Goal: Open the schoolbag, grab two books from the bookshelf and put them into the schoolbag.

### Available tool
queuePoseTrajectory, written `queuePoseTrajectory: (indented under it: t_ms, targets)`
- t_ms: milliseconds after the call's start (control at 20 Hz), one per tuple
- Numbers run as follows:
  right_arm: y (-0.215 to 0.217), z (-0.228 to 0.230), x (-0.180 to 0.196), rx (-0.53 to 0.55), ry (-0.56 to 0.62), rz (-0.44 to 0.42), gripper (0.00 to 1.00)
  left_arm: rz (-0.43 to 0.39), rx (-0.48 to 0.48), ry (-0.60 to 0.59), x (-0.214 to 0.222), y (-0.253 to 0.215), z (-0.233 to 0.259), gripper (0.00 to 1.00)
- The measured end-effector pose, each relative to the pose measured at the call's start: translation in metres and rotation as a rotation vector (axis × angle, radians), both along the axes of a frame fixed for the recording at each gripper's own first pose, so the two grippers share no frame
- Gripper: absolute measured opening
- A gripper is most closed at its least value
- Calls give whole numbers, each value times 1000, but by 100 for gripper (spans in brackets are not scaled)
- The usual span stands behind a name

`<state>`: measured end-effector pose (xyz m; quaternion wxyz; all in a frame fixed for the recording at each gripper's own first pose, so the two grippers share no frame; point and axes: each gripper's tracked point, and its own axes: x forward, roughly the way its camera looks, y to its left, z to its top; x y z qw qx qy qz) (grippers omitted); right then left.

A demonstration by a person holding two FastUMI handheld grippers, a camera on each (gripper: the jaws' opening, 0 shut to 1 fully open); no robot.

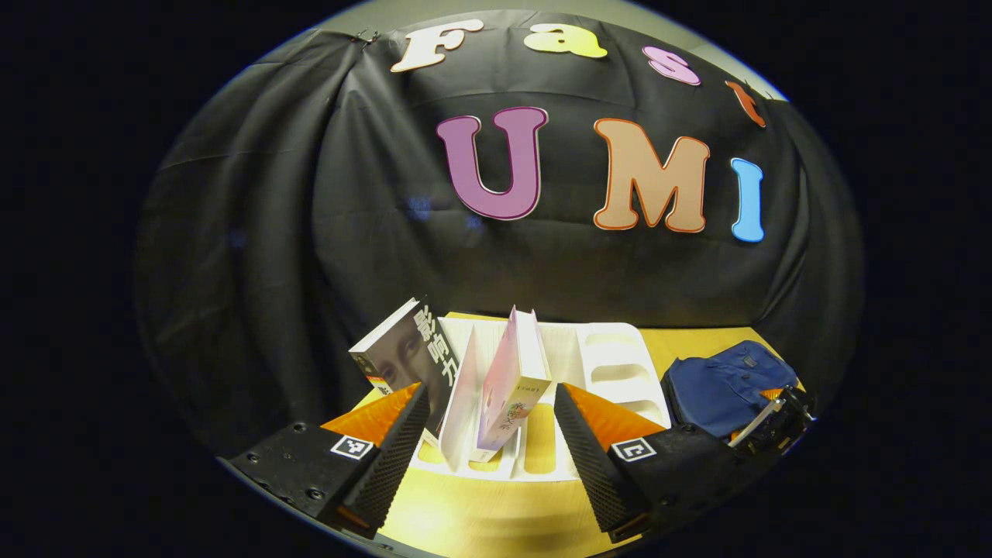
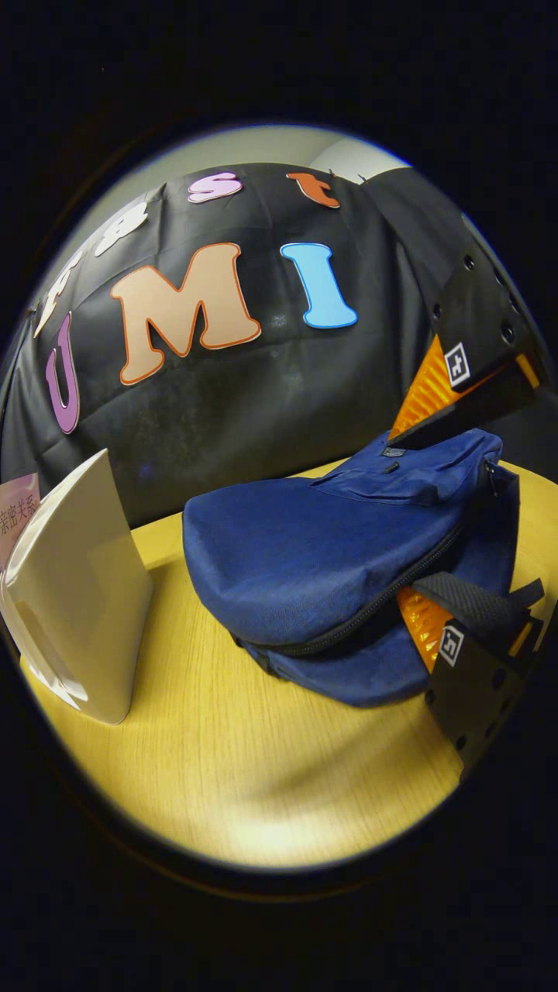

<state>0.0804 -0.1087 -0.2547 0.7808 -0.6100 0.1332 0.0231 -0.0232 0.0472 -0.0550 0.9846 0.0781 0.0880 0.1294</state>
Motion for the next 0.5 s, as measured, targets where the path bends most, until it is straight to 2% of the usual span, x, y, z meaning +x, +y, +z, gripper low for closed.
queuePoseTrajectory:
  t_ms: [150, 250, 300, 350, 400, 500]
  targets:
    - [6, -19, 6, -6, 53, 16, 67, 2, -2, 3, 0, 0, 0, 92]
    - [9, -25, 9, -33, 68, 26, 49, 4, -4, 6, 0, 0, -2, 95]
    - [8, -26, 11, -43, 74, 28, 39, 5, -5, 7, 0, -1, -2, 92]
    - [7, -30, 10, -46, 83, 22, 30, 5, -6, 9, -1, -1, -3, 95]
    - [7, -31, 13, -52, 80, 25, 36, 7, -8, 11, -1, -1, -3, 95]
    - [7, -27, 15, -58, 63, 34, 13, 5, -9, 17, -1, -1, -6, 95]
